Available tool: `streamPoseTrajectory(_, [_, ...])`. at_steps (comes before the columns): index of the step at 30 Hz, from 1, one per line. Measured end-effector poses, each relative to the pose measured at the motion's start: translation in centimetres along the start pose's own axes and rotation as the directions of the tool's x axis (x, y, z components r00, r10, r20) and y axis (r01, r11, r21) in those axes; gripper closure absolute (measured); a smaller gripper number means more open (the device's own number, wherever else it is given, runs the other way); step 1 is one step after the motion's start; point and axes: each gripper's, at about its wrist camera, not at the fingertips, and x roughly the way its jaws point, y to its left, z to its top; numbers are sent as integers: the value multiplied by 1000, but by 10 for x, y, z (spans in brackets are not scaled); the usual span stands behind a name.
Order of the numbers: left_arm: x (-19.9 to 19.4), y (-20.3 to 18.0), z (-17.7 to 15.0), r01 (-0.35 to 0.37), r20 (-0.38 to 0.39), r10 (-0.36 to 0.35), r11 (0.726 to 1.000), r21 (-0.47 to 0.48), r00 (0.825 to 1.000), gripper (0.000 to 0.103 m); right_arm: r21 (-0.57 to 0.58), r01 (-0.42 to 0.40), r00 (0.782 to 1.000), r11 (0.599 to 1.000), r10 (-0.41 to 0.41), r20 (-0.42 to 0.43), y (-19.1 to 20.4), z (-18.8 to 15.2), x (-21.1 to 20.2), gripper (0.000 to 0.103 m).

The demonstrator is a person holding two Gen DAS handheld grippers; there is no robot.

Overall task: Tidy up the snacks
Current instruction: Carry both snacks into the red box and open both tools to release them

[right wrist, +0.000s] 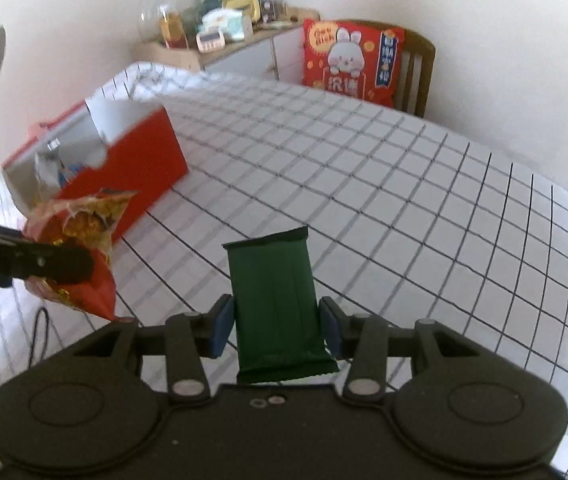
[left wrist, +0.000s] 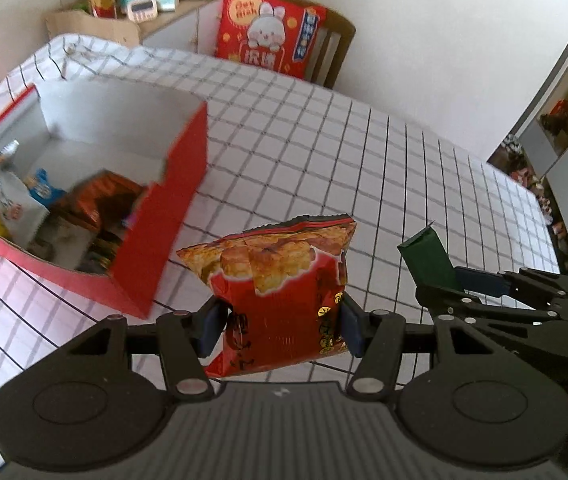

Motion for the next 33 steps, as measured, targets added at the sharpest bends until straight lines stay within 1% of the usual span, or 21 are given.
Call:
streamPoseTrajectory(3, [-17, 11, 3, -13, 47, 13, 1000, 10, 999, 45, 3, -11, 999, 1000, 11, 39, 19, 8, -11, 58])
streamPoseTrajectory(8, [-39, 38, 13, -20, 97, 20, 1000, 3, 995, 45, 0, -17, 996, 1000, 17, 91, 50, 27, -22, 58])
streamPoseTrajectory(13, [-52, 69, 24, -36, 129, 38, 999, -14, 991, 45, -18, -27, 992, 999, 29, 123, 86, 47, -22, 58])
streamPoseTrajectory(18, [-56, 99, 34, -70, 146, 70, 998, -7, 987, 45, -12, -24, 990, 1000, 25, 138, 120, 65, -11, 58])
streamPoseTrajectory(23, [-55, 130, 44, -106, 154, 105, 994, -2, 982, 45, 9, -20, 991, 1000, 19, 134, 152, 79, 8, 58])
streamPoseTrajectory(28, [-48, 160, 58, -130, 151, 128, 991, 6, 980, 45, 15, 5, 992, 1000, -7, 125, 179, 89, 31, 58])
streamPoseTrajectory(33, [-32, 184, 75, -148, 144, 144, 989, 18, 979, 45, 11, 25, 993, 1000, -26, 116, 198, 100, 54, 58])
